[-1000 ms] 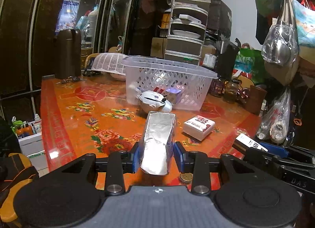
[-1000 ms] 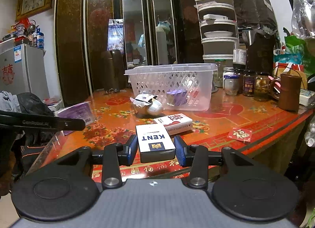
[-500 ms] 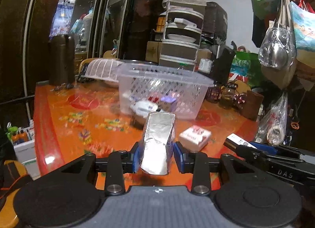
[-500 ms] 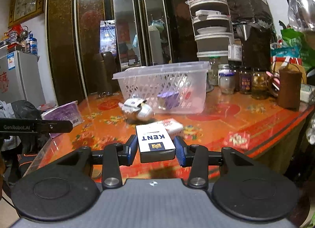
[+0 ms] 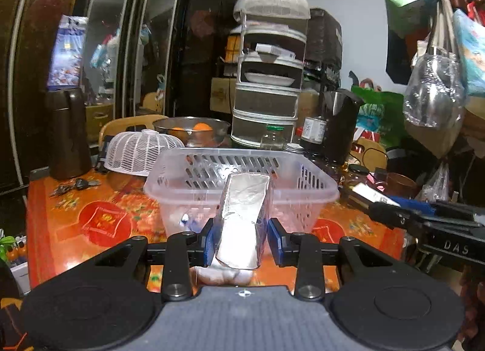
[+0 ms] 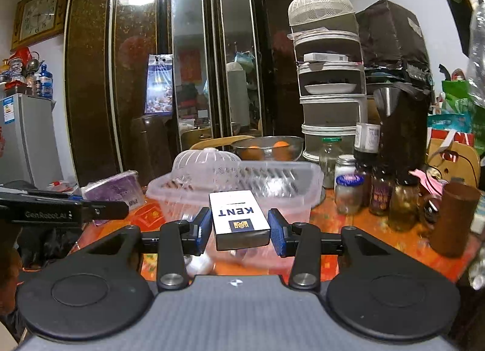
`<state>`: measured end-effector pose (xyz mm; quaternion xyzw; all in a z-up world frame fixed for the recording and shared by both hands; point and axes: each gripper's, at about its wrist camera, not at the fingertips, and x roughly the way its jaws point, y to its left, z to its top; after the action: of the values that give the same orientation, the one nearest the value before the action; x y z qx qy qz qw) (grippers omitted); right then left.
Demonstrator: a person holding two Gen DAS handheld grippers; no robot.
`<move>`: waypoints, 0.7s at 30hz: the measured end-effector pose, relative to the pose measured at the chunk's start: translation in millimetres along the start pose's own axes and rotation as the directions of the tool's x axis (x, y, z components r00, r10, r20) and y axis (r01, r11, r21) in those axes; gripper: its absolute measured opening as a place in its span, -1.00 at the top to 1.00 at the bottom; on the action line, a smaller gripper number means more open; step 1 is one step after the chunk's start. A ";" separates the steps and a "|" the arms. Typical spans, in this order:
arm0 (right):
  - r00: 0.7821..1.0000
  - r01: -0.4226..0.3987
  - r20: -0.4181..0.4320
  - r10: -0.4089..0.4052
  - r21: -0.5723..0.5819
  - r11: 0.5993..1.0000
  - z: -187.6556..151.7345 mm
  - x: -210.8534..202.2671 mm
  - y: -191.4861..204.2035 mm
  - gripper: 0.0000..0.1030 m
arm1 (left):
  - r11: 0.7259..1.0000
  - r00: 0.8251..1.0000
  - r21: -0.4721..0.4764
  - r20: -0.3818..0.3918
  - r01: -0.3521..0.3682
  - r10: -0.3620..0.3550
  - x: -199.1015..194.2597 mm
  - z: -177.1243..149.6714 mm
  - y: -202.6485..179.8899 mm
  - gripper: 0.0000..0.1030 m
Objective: Organize objects
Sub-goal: 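Lift and carry the KENT pack and silver box over the basket, then open both tools to drop the KENT pack and silver box into the basket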
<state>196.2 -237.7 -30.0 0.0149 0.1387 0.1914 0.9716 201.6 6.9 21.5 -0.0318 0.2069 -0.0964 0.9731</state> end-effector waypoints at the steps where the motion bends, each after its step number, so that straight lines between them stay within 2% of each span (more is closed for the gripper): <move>1: 1.000 0.006 -0.008 -0.006 -0.005 1.000 7.8 9.1 -1.6 0.14 | 1.000 1.000 -0.005 -0.001 -0.001 0.001 7.1 6.4 2.3 0.24; 5: 0.999 0.043 -0.030 -0.044 -0.017 0.999 29.1 41.5 -8.0 0.13 | 1.000 1.000 0.021 -0.012 -0.009 0.010 39.7 35.8 4.9 0.24; 9: 0.993 0.087 -0.079 -0.090 -0.037 0.996 45.6 87.7 -15.8 0.13 | 1.000 0.997 0.006 -0.067 -0.029 0.030 86.1 60.3 10.5 0.24; 14: 0.980 0.109 -0.166 -0.112 -0.024 0.994 46.9 136.8 -29.4 0.13 | 0.998 0.990 0.004 -0.131 -0.056 0.056 129.3 68.4 13.4 0.24; 21: 0.970 0.117 -0.210 -0.119 -0.023 0.993 38.7 162.5 -32.1 0.13 | 0.995 0.981 0.004 -0.166 -0.100 0.099 158.6 67.1 19.6 0.24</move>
<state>363.0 -205.4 -38.3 -0.0190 0.2405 0.1346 0.9611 374.5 -4.3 17.8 -0.0156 0.2889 -0.0493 0.9560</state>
